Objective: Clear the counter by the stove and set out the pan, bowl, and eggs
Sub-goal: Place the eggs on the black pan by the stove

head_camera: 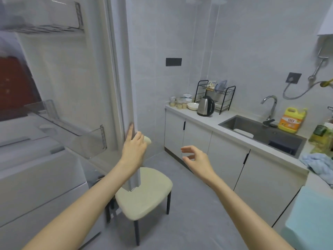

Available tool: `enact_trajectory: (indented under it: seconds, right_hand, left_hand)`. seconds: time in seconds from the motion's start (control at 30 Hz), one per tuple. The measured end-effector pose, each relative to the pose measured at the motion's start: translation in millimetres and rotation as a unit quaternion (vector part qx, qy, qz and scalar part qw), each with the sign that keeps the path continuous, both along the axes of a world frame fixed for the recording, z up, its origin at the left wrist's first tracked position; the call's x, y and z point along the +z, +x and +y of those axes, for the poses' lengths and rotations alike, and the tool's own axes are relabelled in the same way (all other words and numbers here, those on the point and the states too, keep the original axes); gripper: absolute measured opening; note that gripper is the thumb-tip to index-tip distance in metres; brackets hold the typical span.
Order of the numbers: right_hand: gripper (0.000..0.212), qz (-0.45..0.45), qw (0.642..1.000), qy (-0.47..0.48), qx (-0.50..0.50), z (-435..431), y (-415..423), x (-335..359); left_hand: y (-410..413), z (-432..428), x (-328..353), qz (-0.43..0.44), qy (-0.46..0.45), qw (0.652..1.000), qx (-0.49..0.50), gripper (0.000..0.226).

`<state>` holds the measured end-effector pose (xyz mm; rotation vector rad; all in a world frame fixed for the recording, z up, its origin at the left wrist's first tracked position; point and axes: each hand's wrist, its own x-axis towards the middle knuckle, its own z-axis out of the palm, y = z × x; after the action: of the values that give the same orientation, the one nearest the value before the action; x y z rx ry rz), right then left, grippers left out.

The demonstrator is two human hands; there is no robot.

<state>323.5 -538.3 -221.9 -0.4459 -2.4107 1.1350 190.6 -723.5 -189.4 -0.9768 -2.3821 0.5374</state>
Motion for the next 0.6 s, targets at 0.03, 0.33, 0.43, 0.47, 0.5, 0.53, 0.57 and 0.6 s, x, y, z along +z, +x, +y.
enact_trajectory:
  seconds: [0.03, 0.33, 0.43, 0.47, 0.5, 0.53, 0.57, 0.6]
  right_hand:
    - [0.029, 0.002, 1.000, -0.008, 0.004, -2, -4, -2]
    - [0.033, 0.001, 0.993, -0.010, 0.120, -74, -65, -9]
    - [0.034, 0.010, 0.987, 0.002, 0.160, -107, -88, -6]
    - [0.034, 0.013, 0.985, 0.006, 0.171, -118, -95, -3]
    - [0.034, 0.017, 0.983, 0.010, 0.181, -128, -103, -1]
    - [0.034, 0.020, 0.981, 0.014, 0.191, -138, -110, 1]
    - [0.035, 0.021, 0.979, 0.017, 0.201, -147, -118, 3]
    - [0.036, 0.024, 0.977, 0.021, 0.210, -157, -124, 6]
  left_hand:
    - [1, -7, -3, 0.007, 0.006, 1.000, 0.004, 0.026]
    - [18, -90, -12, 0.062, 0.058, 0.996, -0.014, 0.017]
    - [23, -115, 1, 0.024, 0.064, 0.995, 0.072, 0.017]
    - [21, -122, 2, 0.001, 0.054, 0.993, 0.106, 0.011]
    - [17, -130, 1, -0.011, 0.053, 0.988, 0.147, 0.010]
    - [13, -138, 2, -0.011, 0.056, 0.982, 0.179, 0.013]
    - [8, -148, 4, -0.002, 0.055, 0.977, 0.205, 0.017]
    - [2, -157, 3, 0.012, 0.052, 0.973, 0.224, 0.022]
